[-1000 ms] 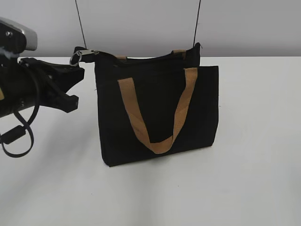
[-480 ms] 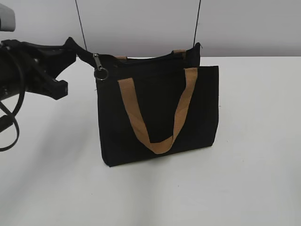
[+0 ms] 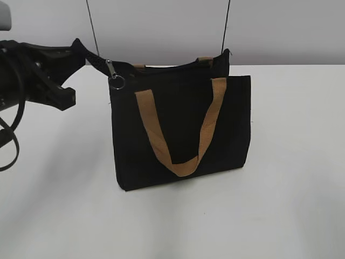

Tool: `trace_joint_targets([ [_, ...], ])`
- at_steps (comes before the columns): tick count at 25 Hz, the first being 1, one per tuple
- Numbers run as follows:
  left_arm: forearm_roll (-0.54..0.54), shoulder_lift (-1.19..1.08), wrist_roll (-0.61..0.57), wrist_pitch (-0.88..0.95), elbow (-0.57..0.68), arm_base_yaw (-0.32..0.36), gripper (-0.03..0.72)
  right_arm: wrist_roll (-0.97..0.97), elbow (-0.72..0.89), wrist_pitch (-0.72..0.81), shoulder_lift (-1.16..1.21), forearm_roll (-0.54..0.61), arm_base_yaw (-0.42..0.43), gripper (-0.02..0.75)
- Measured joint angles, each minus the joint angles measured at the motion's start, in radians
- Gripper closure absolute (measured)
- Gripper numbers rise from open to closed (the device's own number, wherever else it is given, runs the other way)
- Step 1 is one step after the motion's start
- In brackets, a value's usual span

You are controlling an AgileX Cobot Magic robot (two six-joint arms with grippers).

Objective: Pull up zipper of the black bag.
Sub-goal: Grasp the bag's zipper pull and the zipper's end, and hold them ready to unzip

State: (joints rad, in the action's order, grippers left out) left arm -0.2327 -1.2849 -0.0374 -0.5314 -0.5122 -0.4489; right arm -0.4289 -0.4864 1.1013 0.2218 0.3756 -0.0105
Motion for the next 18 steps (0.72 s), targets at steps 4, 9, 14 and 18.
trace_joint_targets([
  [4,-0.001,0.001,0.0,-0.009,0.0,0.0,0.666,-0.195,-0.015,-0.056,0.138,0.15,-0.025,0.303],
  [9,-0.001,0.001,0.0,-0.021,0.0,0.0,0.666,-0.477,-0.015,-0.199,0.317,0.399,-0.078,0.303],
  [14,-0.001,0.001,0.0,-0.023,0.0,0.0,0.666,-0.754,-0.034,-0.309,0.56,0.664,-0.168,0.303],
  [18,-0.001,0.001,0.0,-0.024,0.0,-0.001,0.666,-0.973,-0.105,-0.357,0.787,0.817,-0.247,0.303],
])
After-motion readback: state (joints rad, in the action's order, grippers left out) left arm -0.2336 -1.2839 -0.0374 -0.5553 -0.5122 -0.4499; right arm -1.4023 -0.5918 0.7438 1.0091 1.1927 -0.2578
